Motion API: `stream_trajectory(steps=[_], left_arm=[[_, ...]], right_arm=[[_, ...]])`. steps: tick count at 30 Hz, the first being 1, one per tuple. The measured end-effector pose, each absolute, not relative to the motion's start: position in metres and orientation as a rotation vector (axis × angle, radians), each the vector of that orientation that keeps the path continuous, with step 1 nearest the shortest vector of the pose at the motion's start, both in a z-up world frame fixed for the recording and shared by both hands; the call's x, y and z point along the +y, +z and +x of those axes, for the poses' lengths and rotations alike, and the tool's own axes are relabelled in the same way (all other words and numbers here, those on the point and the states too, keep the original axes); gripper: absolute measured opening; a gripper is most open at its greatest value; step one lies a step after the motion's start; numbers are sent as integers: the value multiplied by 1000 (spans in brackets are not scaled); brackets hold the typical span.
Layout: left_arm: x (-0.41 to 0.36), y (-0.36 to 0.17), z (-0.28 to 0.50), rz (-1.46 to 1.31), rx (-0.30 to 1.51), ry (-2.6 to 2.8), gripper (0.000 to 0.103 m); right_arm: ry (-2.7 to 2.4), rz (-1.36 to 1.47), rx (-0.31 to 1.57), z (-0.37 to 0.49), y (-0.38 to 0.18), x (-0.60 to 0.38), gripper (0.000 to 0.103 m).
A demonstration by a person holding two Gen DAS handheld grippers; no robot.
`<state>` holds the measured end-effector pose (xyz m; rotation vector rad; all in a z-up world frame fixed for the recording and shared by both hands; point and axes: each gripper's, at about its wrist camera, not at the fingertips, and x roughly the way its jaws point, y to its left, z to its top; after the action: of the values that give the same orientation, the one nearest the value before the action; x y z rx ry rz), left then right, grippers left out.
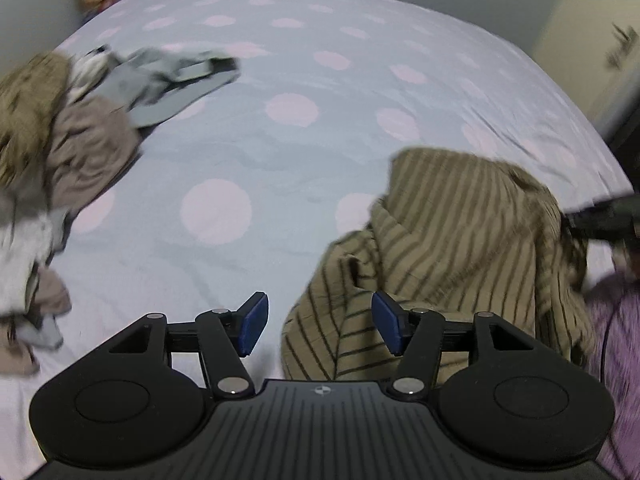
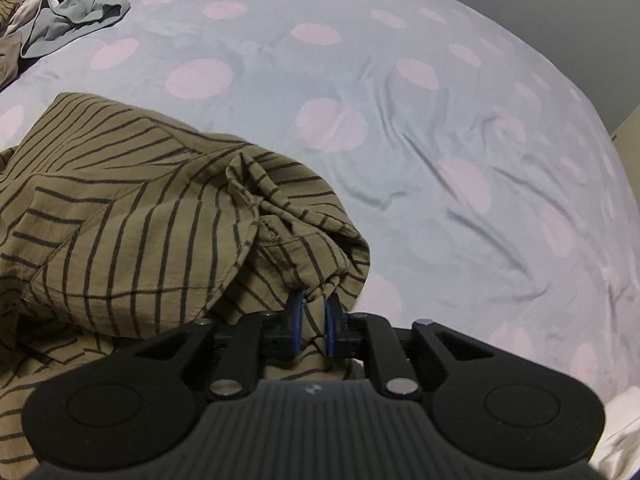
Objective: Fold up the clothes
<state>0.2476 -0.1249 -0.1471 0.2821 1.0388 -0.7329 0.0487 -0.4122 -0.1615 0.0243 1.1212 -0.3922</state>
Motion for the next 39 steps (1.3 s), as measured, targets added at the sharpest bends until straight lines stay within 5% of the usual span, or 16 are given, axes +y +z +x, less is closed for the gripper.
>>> stream_trajectory(steps=[18,20,23,39], left_arm=[[-165,-189,244,574,1058,-961,60],[-168,-191,249,494,1100,-982,29],[-172,-190,254,391,1148,-956,7],[-79,-87,288,297,1003,-619,2]], right_arm=[[-362,55,1084,43,-169,-415,23],[-358,70,1074,41,-168,-417,23],[-353,98,1049,38,-165,-420,19],[-228,169,850,26,-99,-410,11]])
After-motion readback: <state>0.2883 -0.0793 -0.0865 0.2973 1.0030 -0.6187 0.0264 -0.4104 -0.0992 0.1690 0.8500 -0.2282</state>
